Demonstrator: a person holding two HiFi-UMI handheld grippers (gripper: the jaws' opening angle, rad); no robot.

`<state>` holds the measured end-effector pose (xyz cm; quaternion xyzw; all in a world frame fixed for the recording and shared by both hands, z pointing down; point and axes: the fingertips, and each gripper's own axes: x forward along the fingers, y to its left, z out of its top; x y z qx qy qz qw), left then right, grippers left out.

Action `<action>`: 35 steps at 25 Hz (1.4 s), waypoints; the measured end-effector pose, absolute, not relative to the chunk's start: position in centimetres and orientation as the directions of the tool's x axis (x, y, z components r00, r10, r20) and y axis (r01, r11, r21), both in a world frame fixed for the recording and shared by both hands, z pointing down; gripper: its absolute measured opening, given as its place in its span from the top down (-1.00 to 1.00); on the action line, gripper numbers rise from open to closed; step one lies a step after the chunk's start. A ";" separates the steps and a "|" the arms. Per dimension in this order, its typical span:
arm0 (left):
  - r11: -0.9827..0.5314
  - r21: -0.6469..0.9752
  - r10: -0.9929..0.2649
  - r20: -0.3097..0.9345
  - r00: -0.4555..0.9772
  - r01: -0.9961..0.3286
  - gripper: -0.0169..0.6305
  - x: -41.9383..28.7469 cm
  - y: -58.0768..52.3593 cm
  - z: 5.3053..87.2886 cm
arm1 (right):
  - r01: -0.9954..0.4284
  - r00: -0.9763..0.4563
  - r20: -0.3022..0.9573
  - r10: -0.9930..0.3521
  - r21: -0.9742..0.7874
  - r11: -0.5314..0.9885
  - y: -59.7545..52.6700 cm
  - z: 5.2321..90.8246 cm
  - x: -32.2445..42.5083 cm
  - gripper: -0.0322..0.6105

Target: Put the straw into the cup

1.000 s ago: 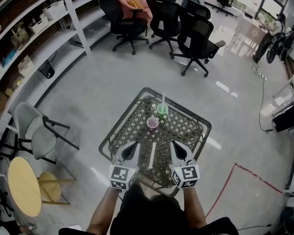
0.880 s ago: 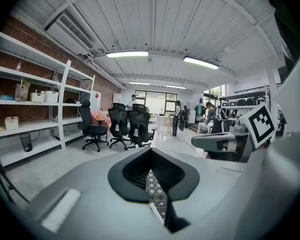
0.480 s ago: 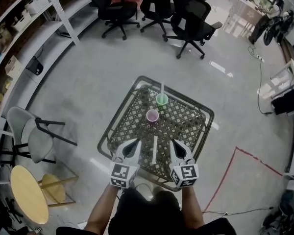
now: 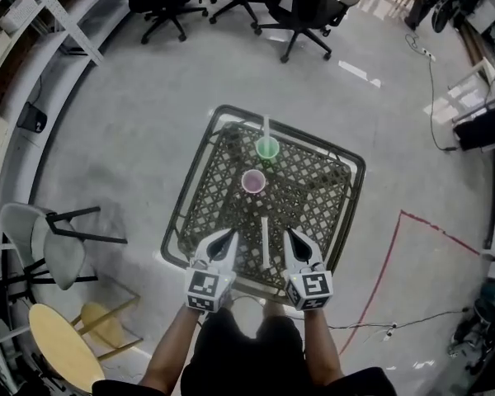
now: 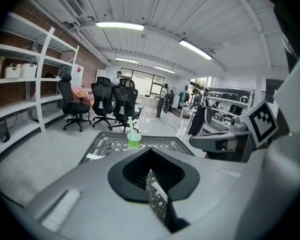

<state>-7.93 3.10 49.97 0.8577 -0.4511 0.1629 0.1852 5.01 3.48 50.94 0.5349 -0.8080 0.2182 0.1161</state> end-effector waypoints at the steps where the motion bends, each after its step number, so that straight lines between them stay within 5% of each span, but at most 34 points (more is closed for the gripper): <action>1: -0.529 0.177 -0.703 0.455 0.546 -0.830 0.93 -7.9 3.0 50.6 | -0.917 -0.396 0.432 -0.810 -0.233 0.324 3.4 51.4 4.9 0.89; 35: -0.548 0.314 -0.514 0.605 0.608 -0.775 0.93 -8.6 0.4 67.9 | -0.942 -0.328 0.653 -0.682 -0.282 0.184 2.7 70.6 3.1 0.82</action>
